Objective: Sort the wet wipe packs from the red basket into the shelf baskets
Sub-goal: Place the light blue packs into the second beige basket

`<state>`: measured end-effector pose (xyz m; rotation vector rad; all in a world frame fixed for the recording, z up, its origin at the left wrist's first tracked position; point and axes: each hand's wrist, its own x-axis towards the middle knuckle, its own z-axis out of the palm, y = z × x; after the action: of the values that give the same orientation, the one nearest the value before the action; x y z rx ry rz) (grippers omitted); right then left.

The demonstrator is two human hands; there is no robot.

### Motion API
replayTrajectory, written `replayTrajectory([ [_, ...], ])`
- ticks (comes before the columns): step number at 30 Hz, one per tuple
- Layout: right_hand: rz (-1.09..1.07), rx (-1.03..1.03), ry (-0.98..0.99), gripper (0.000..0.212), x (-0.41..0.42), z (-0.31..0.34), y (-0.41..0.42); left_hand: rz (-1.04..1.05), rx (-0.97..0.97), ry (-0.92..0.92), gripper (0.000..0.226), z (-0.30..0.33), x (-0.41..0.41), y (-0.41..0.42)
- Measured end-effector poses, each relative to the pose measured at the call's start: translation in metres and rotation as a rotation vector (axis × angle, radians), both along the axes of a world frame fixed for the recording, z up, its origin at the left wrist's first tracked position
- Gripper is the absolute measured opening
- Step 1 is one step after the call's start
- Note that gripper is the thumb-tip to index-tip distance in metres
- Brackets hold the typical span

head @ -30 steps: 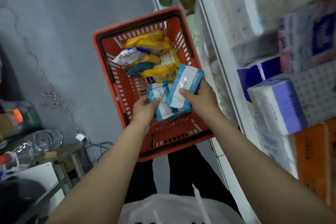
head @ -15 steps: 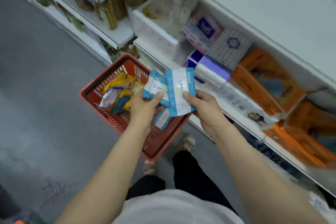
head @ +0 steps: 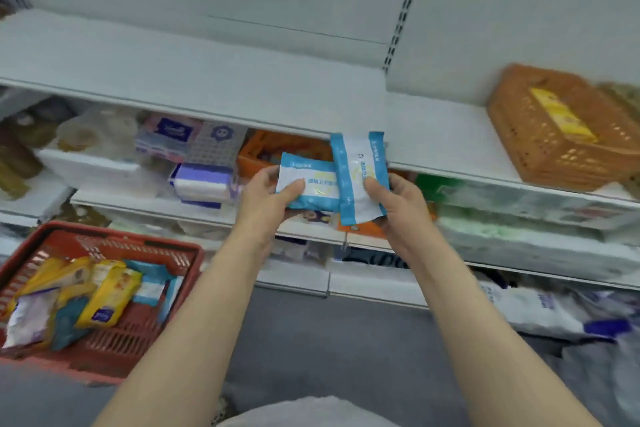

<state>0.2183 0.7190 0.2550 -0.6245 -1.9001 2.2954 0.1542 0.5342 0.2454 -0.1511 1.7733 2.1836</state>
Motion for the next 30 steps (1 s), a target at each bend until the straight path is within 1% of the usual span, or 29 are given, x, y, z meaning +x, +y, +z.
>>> replayTrajectory([
  [4, -0.104, 0.014, 0.077, 0.023, 0.058, 0.028, 0.121, -0.273, 0.026, 0.025, 0.027, 0.029, 0.03, 0.119],
  [7, -0.179, 0.079, 0.132, 0.019, 0.101, 0.043, 0.2, -0.442, -0.027, 0.106, 0.025, 0.047, 0.049, 0.202],
  [9, -0.215, 0.11, 0.132, 0.015, 0.125, 0.047, 0.242, -0.505, -0.075, 0.145, 0.022, 0.057, 0.066, 0.251],
  [13, -0.272, 0.134, 0.146, 0.014, 0.149, 0.054, 0.312, -0.518, -0.099, 0.192, 0.018, 0.071, 0.085, 0.331],
  [18, -0.477, 0.19, 0.215, 0.012, 0.151, 0.057, 0.397, -0.4, -0.058, 0.254, 0.018, 0.088, 0.066, 0.416],
  [22, -0.602, 0.214, 0.188, 0.032, 0.145, 0.059, 0.472, -0.381, -0.012, 0.303, 0.018, 0.091, 0.044, 0.491],
  [23, -0.636, 0.221, 0.175, 0.033, 0.143, 0.063, 0.49, -0.381, 0.007, 0.305, 0.018, 0.092, 0.039, 0.513],
  [27, -0.713, 0.273, 0.125, 0.03, 0.135, 0.082, 0.558, -0.387, 0.065, 0.308, 0.022, 0.101, 0.027, 0.589],
  [30, -0.77, 0.285, 0.138, 0.025, 0.128, 0.098, 0.603, -0.389, 0.065, 0.326, 0.027, 0.108, 0.016, 0.635],
])
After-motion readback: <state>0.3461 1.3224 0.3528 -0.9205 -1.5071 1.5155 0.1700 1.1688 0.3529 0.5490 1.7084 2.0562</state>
